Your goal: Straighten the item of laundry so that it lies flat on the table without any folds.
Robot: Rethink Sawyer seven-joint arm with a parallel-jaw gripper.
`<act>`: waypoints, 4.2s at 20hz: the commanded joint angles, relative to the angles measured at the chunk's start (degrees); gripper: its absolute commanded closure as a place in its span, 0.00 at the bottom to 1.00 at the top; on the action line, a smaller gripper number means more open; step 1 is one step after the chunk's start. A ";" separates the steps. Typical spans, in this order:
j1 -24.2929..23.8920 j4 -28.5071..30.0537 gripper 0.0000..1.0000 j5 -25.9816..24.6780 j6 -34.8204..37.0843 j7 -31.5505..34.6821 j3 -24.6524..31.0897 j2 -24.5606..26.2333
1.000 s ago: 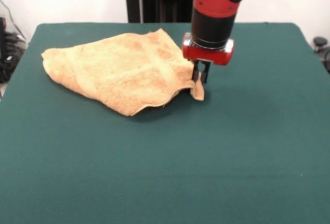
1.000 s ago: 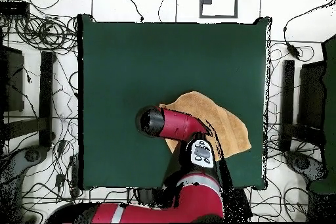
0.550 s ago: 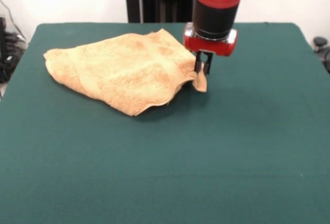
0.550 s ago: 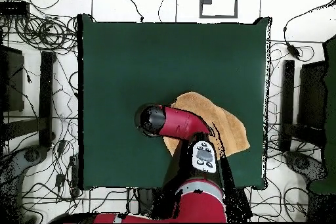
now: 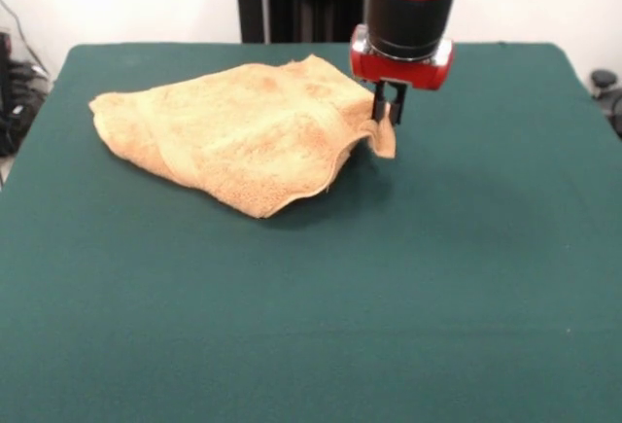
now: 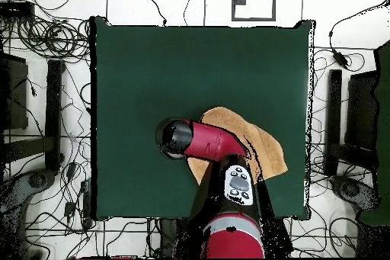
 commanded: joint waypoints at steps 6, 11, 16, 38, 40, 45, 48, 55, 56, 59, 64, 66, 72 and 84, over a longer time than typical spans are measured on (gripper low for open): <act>0.63 -0.25 1.00 4.05 10.22 10.13 5.58 -0.76; 0.65 -1.96 1.00 3.12 13.72 9.57 4.54 -1.30; -0.37 -4.45 1.00 1.88 19.19 8.45 3.61 -1.82; -6.50 -9.05 1.00 -0.33 31.10 4.00 4.39 -4.72; -6.72 -10.04 1.00 -0.49 32.22 4.11 4.55 -4.53; -7.19 -10.74 1.00 -0.84 33.00 3.74 5.06 -4.14; -7.41 -11.46 1.00 -0.95 33.04 3.57 5.38 -3.61; -7.36 -12.29 1.00 -1.70 34.77 3.00 5.29 -3.91; -7.69 -12.52 1.00 -1.85 35.14 2.39 5.48 -3.81; -9.06 -13.20 1.00 -2.24 35.79 0.09 6.19 -3.35; -12.46 -16.52 1.00 -4.67 40.96 -5.96 7.03 -2.91; -14.22 -18.49 1.00 -6.17 44.26 -8.71 7.49 -2.80; -19.64 -25.91 1.00 -10.72 52.47 -14.86 11.45 -0.47; -28.84 -31.28 1.00 -20.59 57.63 -28.01 20.35 2.19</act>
